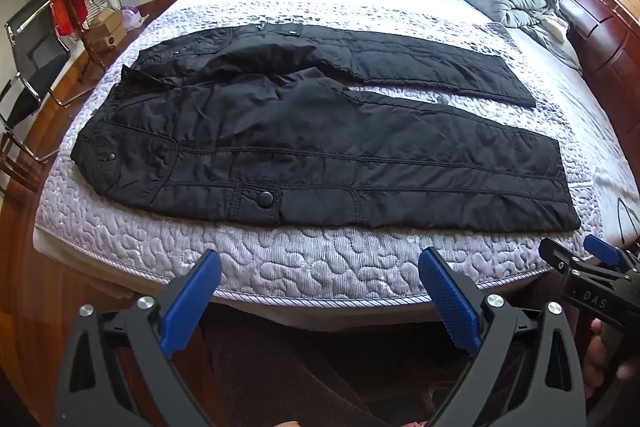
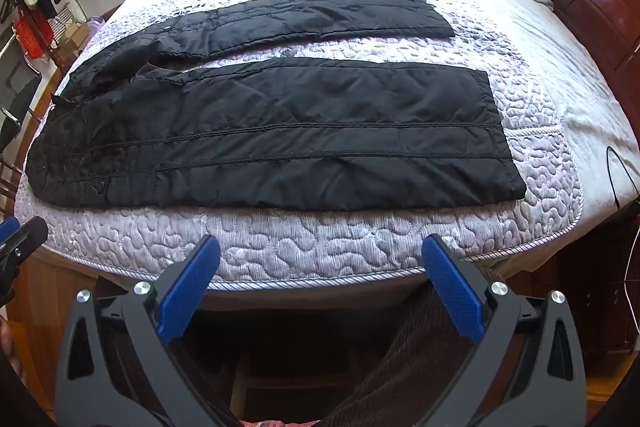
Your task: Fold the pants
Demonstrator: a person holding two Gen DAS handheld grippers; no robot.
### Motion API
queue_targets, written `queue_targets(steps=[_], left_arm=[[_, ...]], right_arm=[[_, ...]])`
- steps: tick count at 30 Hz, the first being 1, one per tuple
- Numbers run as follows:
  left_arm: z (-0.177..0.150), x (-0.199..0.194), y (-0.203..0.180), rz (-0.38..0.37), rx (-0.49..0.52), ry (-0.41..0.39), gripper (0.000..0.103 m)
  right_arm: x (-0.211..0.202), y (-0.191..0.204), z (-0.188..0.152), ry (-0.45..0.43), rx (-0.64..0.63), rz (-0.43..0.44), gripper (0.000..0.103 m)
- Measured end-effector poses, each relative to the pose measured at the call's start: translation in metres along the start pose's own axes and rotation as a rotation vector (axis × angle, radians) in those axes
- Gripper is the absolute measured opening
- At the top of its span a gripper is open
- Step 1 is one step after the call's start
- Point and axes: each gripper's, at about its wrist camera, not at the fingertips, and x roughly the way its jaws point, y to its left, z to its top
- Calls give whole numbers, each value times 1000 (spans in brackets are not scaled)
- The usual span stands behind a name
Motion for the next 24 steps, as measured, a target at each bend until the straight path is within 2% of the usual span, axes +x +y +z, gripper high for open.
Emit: queue_targets(steps=[24], left_arm=[[1,-4,-1,0,2,-13,99]], right_arm=[[-1,0,2,-3,-2,0,101]])
